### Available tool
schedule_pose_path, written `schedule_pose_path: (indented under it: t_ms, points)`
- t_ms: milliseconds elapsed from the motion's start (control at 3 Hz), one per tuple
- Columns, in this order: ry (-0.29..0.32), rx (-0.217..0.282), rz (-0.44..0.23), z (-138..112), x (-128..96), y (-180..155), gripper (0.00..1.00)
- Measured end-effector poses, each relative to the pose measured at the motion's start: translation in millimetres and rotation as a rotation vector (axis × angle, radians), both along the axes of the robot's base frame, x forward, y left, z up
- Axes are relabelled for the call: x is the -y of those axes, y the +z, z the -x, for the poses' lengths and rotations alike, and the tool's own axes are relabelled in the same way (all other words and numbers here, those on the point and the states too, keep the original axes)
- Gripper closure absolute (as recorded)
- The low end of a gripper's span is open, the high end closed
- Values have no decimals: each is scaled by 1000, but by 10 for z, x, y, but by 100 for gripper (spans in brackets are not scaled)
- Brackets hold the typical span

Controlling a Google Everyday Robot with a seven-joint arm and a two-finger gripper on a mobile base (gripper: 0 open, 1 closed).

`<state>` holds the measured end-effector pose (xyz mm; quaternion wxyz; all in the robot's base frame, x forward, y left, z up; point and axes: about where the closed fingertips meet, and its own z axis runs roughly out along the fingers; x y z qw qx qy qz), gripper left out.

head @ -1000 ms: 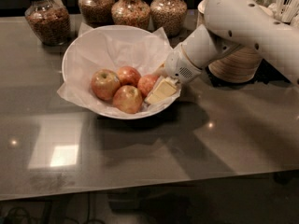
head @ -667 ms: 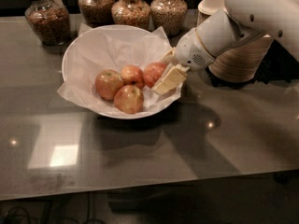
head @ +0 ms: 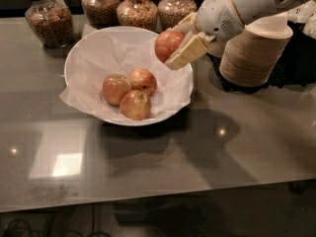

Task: Pick apple from white bowl

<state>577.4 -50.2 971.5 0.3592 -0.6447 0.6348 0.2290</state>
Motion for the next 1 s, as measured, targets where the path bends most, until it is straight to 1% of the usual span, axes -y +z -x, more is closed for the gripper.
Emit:
schedule_pose_path:
  t_ms: [333,667,1000]
  points:
    - [53,10,-31,20,-54,162,100]
    - [110,24,-86,271,-139,306,100]
    - [141,35,-96,663,-201,307,100]
